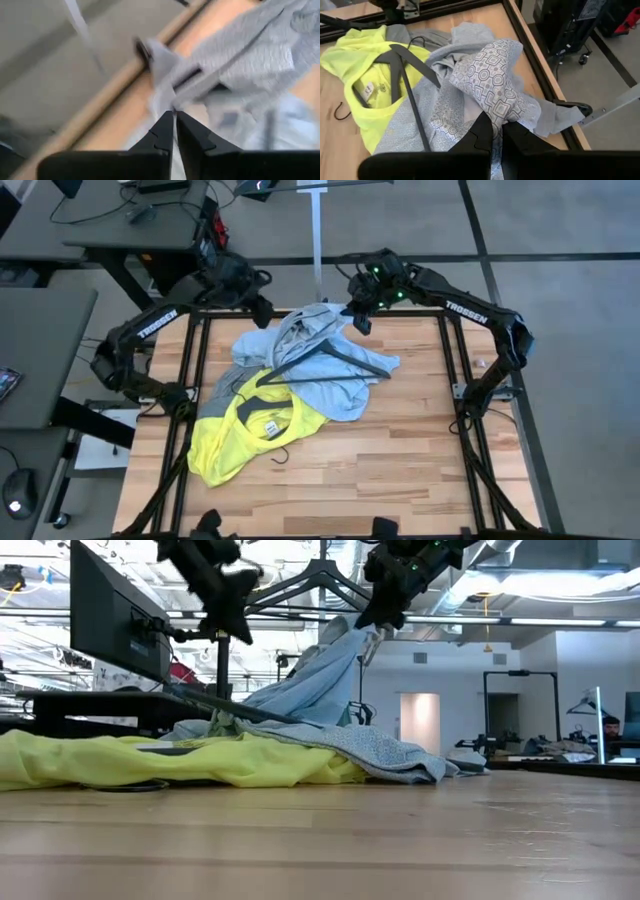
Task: Hang clothes
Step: Hang the blue shirt on the black hanger
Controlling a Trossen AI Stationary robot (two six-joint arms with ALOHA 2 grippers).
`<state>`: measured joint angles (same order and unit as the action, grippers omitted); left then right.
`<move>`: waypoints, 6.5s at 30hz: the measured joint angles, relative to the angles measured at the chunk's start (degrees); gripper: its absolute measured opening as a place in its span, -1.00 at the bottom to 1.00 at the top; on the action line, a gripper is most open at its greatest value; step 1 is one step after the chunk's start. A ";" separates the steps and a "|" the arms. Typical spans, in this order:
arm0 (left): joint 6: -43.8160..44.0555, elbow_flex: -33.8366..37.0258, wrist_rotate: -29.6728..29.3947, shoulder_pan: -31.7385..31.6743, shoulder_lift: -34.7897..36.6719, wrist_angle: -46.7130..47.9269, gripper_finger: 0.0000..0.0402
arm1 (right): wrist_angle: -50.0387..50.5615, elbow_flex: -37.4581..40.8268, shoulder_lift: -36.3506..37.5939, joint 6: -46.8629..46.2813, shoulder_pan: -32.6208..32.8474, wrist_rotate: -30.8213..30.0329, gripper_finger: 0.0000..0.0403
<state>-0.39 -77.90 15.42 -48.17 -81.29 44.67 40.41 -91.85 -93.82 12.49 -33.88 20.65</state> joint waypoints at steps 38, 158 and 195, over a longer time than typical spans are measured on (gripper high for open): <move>-11.15 -13.66 -0.91 1.15 -14.73 14.90 -0.99 | 1.17 0.00 1.95 1.32 1.05 0.45 -1.00; 11.55 -32.11 -13.09 13.42 -8.77 26.56 -1.00 | 25.46 6.76 28.55 -15.65 14.05 -14.47 -0.84; 17.24 -32.46 -12.26 19.42 -8.33 5.38 -1.00 | -68.35 31.75 0.76 -31.15 16.67 -18.67 -0.84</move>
<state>16.86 -110.37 3.16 -28.75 -89.62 50.05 -27.93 -60.10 -93.06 -18.66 -17.21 1.98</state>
